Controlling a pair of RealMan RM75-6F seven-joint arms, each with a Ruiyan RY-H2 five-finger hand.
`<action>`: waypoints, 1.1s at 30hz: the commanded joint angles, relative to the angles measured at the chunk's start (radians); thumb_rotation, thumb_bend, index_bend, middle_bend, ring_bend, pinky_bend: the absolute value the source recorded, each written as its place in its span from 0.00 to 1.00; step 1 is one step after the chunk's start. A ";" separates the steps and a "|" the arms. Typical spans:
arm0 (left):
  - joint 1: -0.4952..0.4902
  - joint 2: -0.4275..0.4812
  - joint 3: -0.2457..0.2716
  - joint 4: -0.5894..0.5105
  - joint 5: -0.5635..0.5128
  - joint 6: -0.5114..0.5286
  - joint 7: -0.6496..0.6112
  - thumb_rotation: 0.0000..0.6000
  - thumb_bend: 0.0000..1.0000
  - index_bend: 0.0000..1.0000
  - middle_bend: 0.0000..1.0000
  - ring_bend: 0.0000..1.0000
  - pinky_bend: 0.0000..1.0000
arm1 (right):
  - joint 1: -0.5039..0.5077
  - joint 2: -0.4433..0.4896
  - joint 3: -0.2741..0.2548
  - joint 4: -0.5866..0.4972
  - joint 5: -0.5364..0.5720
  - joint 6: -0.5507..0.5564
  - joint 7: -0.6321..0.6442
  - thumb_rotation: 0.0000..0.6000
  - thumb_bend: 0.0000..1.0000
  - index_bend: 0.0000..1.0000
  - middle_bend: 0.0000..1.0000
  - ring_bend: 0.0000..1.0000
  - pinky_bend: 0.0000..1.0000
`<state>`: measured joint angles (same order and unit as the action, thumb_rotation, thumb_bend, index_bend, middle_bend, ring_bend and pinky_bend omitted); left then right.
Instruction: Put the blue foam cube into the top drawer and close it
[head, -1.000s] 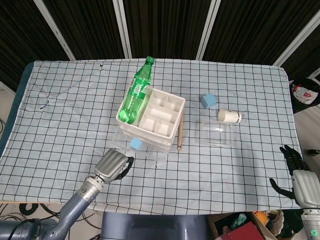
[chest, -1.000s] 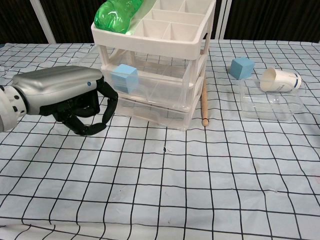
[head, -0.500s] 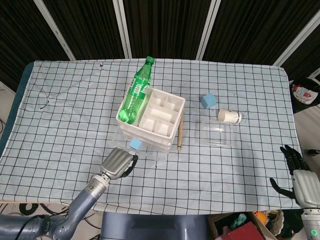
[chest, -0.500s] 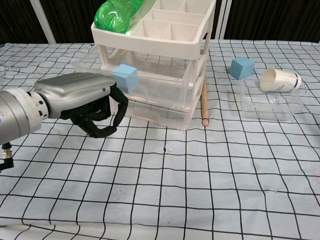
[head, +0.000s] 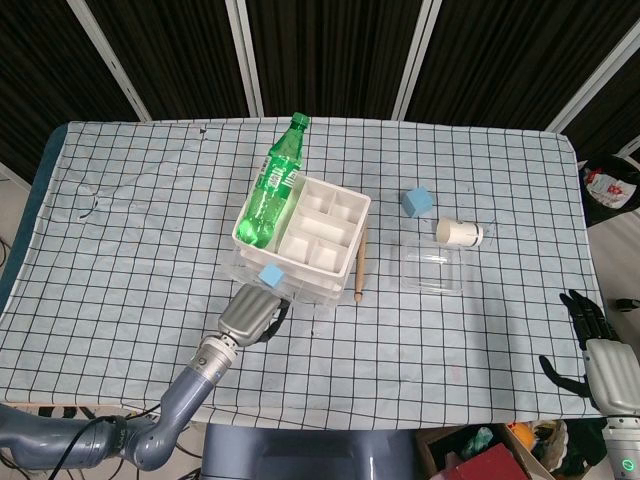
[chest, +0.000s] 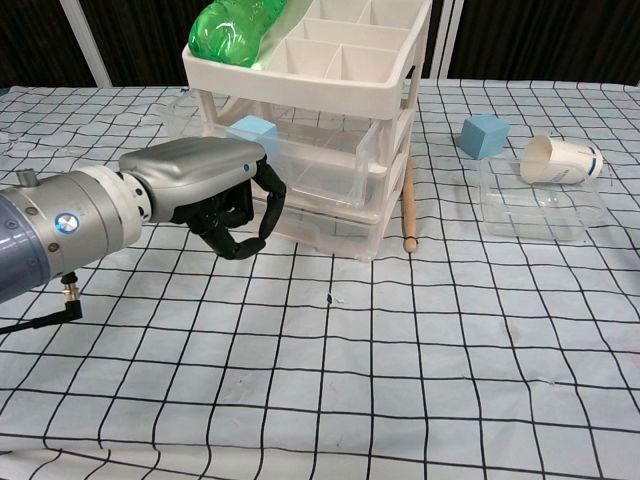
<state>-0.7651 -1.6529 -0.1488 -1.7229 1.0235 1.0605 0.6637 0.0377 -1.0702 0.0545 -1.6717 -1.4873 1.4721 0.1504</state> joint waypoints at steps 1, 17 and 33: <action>-0.008 -0.013 -0.012 0.014 -0.011 0.002 -0.007 1.00 0.42 0.62 1.00 0.96 0.92 | 0.000 0.000 -0.001 -0.001 -0.001 -0.001 0.000 1.00 0.25 0.00 0.00 0.00 0.18; -0.067 -0.091 -0.077 0.115 -0.078 0.000 -0.017 1.00 0.41 0.61 1.00 0.96 0.92 | 0.001 0.002 -0.001 -0.002 0.001 -0.005 0.006 1.00 0.26 0.00 0.00 0.00 0.18; -0.094 -0.098 -0.105 0.125 -0.137 0.016 -0.017 1.00 0.41 0.60 1.00 0.96 0.92 | 0.001 0.003 -0.002 -0.002 -0.001 -0.004 0.006 1.00 0.26 0.00 0.00 0.00 0.18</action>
<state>-0.8595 -1.7527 -0.2557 -1.5959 0.8860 1.0749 0.6454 0.0386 -1.0674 0.0522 -1.6738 -1.4886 1.4678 0.1563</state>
